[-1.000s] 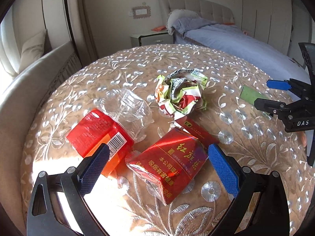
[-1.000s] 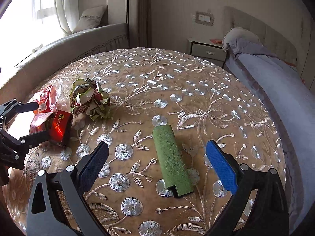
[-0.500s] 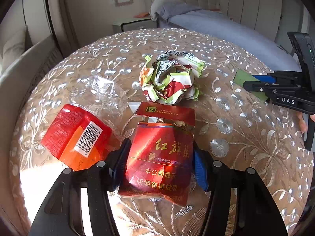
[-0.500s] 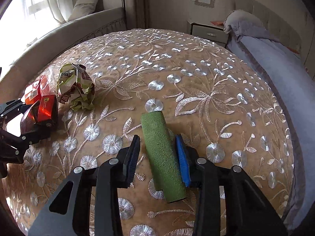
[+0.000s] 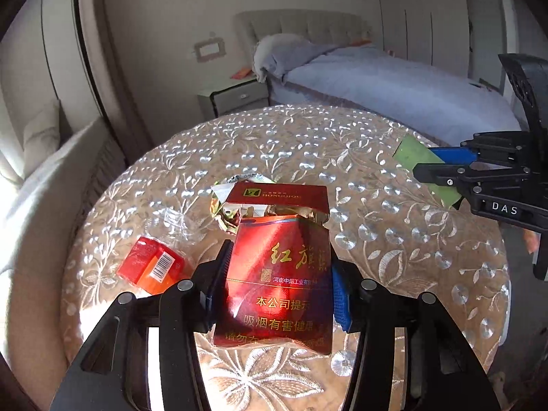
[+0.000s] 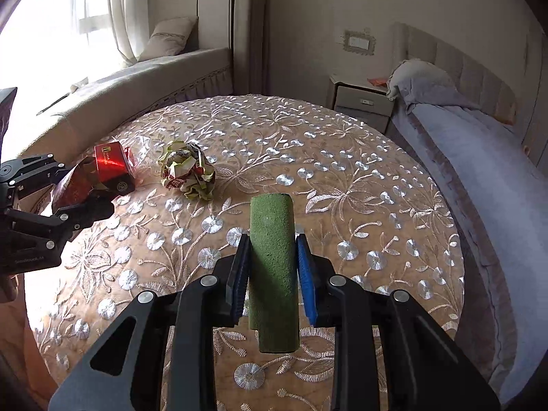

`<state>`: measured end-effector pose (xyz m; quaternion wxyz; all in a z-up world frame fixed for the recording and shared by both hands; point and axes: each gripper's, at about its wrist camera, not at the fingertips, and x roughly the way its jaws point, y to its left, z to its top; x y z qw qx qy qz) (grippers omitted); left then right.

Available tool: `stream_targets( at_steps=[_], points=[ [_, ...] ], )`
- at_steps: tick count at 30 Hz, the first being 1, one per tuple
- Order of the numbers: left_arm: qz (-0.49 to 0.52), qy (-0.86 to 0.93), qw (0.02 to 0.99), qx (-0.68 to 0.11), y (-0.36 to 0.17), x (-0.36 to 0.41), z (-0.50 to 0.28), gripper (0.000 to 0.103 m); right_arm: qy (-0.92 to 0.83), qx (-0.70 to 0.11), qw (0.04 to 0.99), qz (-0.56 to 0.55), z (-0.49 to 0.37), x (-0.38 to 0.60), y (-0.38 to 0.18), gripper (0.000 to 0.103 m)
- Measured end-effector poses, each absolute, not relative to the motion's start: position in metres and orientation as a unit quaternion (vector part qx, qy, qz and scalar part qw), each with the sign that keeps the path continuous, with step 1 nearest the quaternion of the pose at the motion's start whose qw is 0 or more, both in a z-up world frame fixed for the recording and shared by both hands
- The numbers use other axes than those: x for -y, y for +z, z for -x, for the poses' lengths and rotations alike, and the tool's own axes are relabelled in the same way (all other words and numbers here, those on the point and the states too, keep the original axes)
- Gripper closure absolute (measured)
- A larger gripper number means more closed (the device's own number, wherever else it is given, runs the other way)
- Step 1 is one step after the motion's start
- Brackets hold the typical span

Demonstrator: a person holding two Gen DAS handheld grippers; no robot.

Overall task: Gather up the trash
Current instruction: 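Grasp the red cigarette pack with the left tool while the right tool grasps the green tube, then carry the red pack and green tube over the white bin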

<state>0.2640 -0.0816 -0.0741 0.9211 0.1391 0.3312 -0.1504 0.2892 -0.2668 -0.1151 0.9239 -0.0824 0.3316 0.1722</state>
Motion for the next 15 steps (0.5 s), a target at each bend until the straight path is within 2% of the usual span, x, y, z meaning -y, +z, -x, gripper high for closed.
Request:
stream_targets(
  at_steps=[8,15],
  points=[
    [-0.159,-0.209,0.922,-0.285,-0.043,0.148,-0.204,0.054,0.155,-0.293,0.940,0.082,-0.207,0.302,-0.081,0.075],
    [-0.173,-0.280,0.902,-0.281,-0.050,0.215,-0.164,0.054,0.120,-0.292,0.946,0.071,-0.150,0.341,-0.080,0.075]
  ],
)
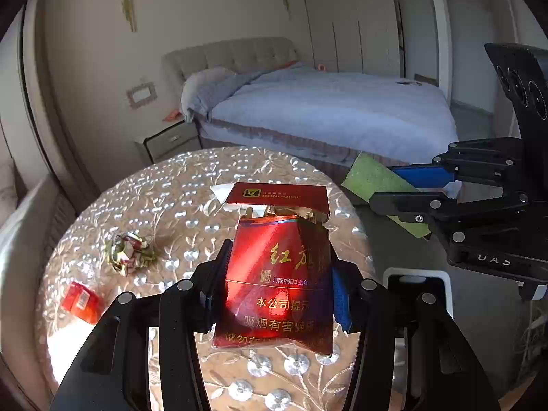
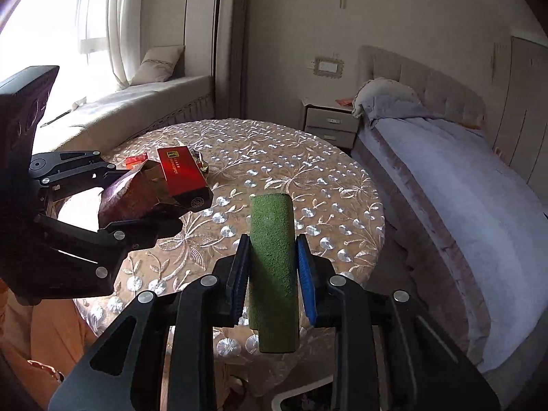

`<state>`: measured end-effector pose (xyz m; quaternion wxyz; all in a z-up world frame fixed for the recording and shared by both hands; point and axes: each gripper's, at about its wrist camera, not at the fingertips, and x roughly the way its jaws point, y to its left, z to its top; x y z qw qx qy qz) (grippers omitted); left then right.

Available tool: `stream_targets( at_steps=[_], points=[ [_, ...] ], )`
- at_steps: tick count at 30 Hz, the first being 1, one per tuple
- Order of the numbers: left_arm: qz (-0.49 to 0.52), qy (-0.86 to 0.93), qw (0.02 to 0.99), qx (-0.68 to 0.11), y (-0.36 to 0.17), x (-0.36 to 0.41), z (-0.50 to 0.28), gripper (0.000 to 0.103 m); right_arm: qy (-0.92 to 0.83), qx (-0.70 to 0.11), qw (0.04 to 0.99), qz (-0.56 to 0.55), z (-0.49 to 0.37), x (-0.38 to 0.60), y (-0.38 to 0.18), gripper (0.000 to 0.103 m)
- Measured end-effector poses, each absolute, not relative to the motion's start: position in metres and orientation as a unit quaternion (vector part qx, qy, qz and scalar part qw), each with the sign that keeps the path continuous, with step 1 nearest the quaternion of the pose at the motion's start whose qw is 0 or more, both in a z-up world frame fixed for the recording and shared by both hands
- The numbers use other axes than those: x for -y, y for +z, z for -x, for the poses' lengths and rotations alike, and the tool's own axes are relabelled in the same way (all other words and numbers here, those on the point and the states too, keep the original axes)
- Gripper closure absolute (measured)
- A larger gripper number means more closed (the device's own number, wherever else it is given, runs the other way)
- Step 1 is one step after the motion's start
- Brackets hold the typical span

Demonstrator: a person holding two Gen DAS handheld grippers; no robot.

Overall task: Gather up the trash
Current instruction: 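Carry the red pack and green tube over the white bin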

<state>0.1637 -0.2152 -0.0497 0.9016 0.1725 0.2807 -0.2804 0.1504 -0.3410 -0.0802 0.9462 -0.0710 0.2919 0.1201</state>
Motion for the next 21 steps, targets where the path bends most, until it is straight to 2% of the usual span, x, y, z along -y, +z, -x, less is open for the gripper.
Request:
stream_targets(
  at_steps=[12,21],
  points=[
    [-0.221,-0.370,0.845,-0.316,-0.108,0.313,-0.123,0.053,0.055,-0.346,0.936,0.038,-0.083,0.411,-0.120,0.075],
    [-0.267,-0.411,0.794,-0.360,-0.164,0.367,-0.117,0.053,0.037,-0.391,0.920,0.007,-0.065,0.456,-0.175,0.075]
  ],
)
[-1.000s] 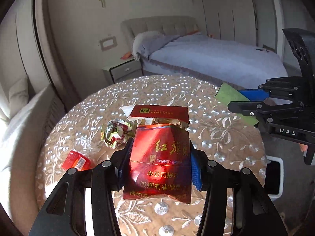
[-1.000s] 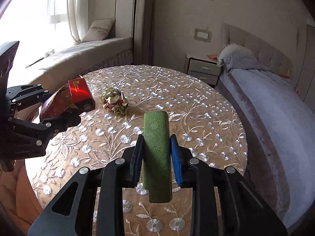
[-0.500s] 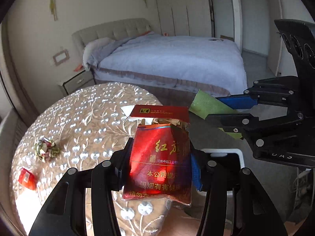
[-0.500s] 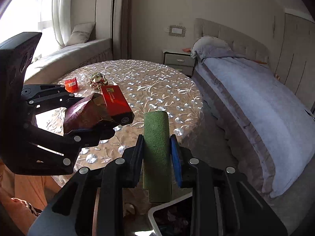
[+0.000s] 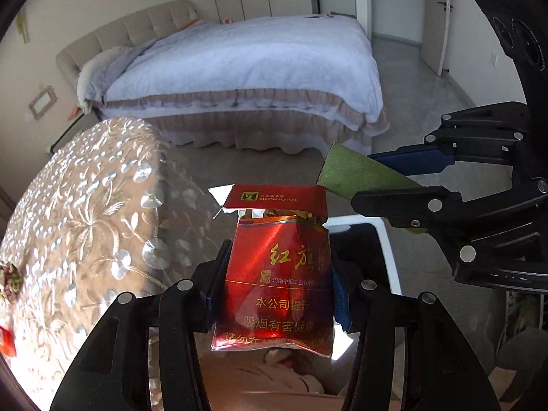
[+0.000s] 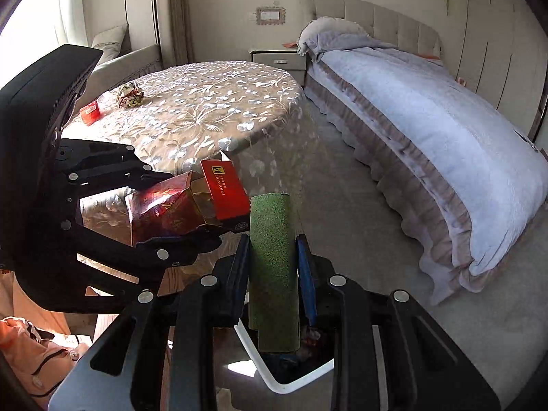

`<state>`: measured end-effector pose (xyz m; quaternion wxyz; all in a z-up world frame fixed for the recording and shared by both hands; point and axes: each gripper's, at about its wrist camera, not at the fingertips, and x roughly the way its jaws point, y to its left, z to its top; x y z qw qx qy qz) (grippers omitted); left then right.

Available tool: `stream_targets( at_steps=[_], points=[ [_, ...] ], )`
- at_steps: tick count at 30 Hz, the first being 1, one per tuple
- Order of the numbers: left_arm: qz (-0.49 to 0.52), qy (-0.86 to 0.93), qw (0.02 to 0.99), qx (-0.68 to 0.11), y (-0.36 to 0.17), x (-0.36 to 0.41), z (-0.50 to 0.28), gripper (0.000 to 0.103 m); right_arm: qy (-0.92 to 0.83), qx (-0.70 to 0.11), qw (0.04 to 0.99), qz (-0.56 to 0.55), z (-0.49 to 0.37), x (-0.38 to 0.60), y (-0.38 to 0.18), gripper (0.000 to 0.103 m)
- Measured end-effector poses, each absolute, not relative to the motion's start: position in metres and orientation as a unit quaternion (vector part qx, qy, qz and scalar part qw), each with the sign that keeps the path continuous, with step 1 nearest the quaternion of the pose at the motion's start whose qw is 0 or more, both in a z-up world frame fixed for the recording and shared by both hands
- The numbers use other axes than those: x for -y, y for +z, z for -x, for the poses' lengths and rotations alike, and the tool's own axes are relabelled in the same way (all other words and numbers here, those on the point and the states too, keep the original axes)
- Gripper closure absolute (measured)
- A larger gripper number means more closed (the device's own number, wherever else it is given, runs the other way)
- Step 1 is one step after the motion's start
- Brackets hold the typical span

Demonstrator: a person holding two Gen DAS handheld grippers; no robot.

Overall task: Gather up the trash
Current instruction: 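Carry the red pack and green tube over the white bin, then open both tools to drop the pack and tube into the bin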

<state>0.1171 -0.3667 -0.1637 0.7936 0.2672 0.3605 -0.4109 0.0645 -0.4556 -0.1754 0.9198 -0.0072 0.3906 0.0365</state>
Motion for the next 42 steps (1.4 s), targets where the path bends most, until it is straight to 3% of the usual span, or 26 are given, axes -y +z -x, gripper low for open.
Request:
stream_targets(
  at_steps=[15,16,17,19,21,24,34,42],
  points=[
    [-0.360,-0.451,0.673,-0.463,-0.297,0.446,-0.126,0.052,0.012,-0.495,0.866,-0.066,-0.073,0.510,-0.303,0.075],
    [-0.362,-0.453,0.662,-0.475,-0.304,0.449,-0.127,0.048,0.009,-0.498,0.864,-0.067,-0.073,0.512,-0.311,0.074],
    [-0.364,-0.454,0.648,-0.492,-0.312,0.453,-0.129,0.029,0.008,-0.500,0.863,-0.069,-0.072,0.513,-0.316,0.073],
    [-0.386,-0.452,0.628,-0.502,-0.326,0.456,-0.128,0.005,0.005,-0.506,0.859,-0.079,-0.069,0.519,-0.327,0.030],
    [-0.405,-0.455,0.617,-0.498,-0.335,0.457,-0.125,0.005,0.002,-0.509,0.857,-0.074,-0.065,0.523,-0.333,0.017],
    [-0.419,-0.464,0.610,-0.488,-0.339,0.458,-0.122,0.005,0.018,-0.520,0.853,-0.050,-0.059,0.524,-0.342,0.006],
    [-0.420,-0.472,0.608,-0.480,-0.338,0.460,-0.123,0.005,0.030,-0.529,0.848,-0.021,-0.056,0.523,-0.344,0.005],
    [-0.412,-0.477,0.630,-0.453,-0.307,0.452,-0.115,0.005,0.031,-0.507,0.861,-0.007,-0.059,0.519,-0.323,0.005]
  ],
)
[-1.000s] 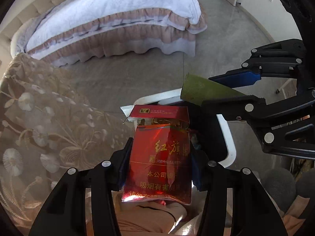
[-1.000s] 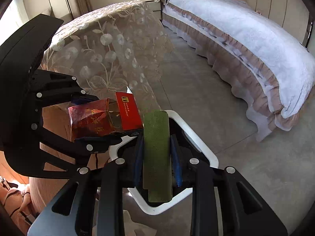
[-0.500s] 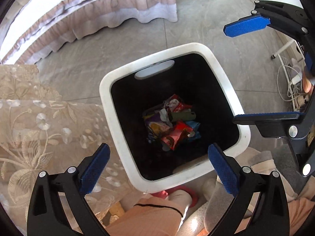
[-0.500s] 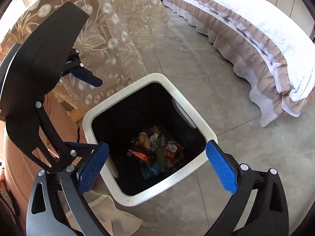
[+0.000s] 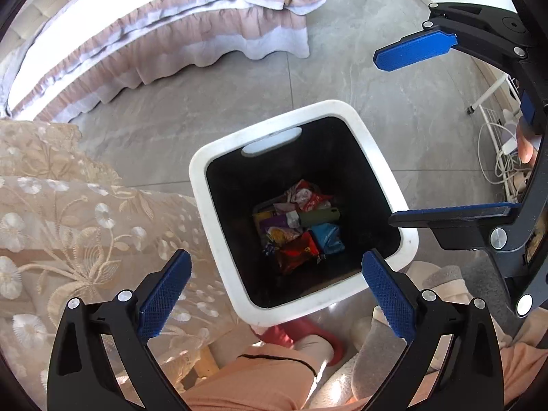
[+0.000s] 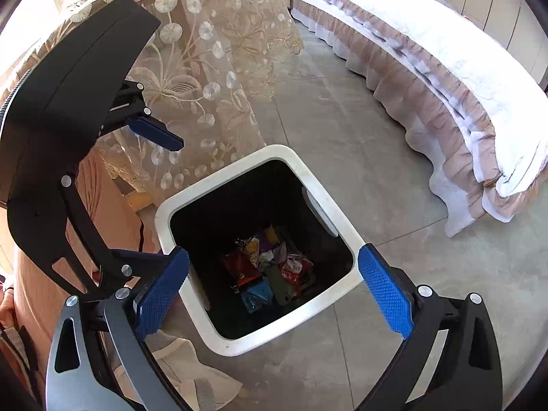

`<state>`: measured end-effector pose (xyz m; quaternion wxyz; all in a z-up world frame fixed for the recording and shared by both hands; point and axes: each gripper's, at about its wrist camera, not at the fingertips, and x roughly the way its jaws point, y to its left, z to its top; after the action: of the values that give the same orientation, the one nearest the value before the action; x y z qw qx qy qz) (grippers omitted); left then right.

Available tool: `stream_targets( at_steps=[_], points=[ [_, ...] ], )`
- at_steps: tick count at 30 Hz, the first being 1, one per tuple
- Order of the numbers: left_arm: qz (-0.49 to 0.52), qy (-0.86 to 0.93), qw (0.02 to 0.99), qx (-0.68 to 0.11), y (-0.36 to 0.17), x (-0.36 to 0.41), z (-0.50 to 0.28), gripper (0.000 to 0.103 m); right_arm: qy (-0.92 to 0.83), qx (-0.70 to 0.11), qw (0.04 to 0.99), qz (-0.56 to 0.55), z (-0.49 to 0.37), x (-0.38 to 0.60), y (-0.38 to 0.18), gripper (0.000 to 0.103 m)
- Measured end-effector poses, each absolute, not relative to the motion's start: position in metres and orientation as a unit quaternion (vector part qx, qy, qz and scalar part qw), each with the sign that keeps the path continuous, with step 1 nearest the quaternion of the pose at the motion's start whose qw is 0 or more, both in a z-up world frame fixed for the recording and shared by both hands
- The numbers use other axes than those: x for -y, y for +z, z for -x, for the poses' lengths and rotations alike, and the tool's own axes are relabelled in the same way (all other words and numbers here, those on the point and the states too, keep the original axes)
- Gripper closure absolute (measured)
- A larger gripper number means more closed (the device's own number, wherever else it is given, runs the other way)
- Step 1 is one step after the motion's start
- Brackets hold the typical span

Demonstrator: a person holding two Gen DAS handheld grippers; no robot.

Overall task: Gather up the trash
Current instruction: 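Open both tools to drop the pack and tube into the bin, then move both tools back over the table toward the bottle and wrapper ball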

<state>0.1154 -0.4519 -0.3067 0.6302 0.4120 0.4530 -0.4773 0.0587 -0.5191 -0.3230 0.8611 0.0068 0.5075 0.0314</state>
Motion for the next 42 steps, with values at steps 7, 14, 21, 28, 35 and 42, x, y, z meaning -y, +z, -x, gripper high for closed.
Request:
stream_targets(
  at_steps=[7,14,21,28,35,42],
  points=[
    [-0.386,-0.482,0.671,-0.410,-0.262,0.433,-0.101,0.005,0.030,-0.470,0.882,0.005,-0.050,0.507,-0.285,0.005],
    [-0.358,-0.465,0.720,-0.372,-0.216,0.400,-0.095,0.005,0.035,-0.415,0.909,0.007,-0.047,0.492,-0.236,0.005],
    [-0.288,-0.394,0.792,-0.368,-0.174,0.341,-0.117,0.005,0.055,-0.335,0.941,0.017,-0.052,0.461,-0.185,0.005],
    [-0.216,-0.333,0.844,-0.361,-0.141,0.277,-0.136,0.005,0.077,-0.292,0.953,0.030,-0.075,0.421,-0.155,0.005],
    [-0.173,-0.278,0.886,-0.328,-0.110,0.222,-0.152,0.005,0.118,-0.267,0.956,0.032,-0.106,0.381,-0.131,0.005],
    [-0.132,-0.218,0.914,-0.316,-0.091,0.150,-0.173,0.005,0.155,-0.240,0.957,0.040,-0.133,0.330,-0.113,0.005]
  ],
)
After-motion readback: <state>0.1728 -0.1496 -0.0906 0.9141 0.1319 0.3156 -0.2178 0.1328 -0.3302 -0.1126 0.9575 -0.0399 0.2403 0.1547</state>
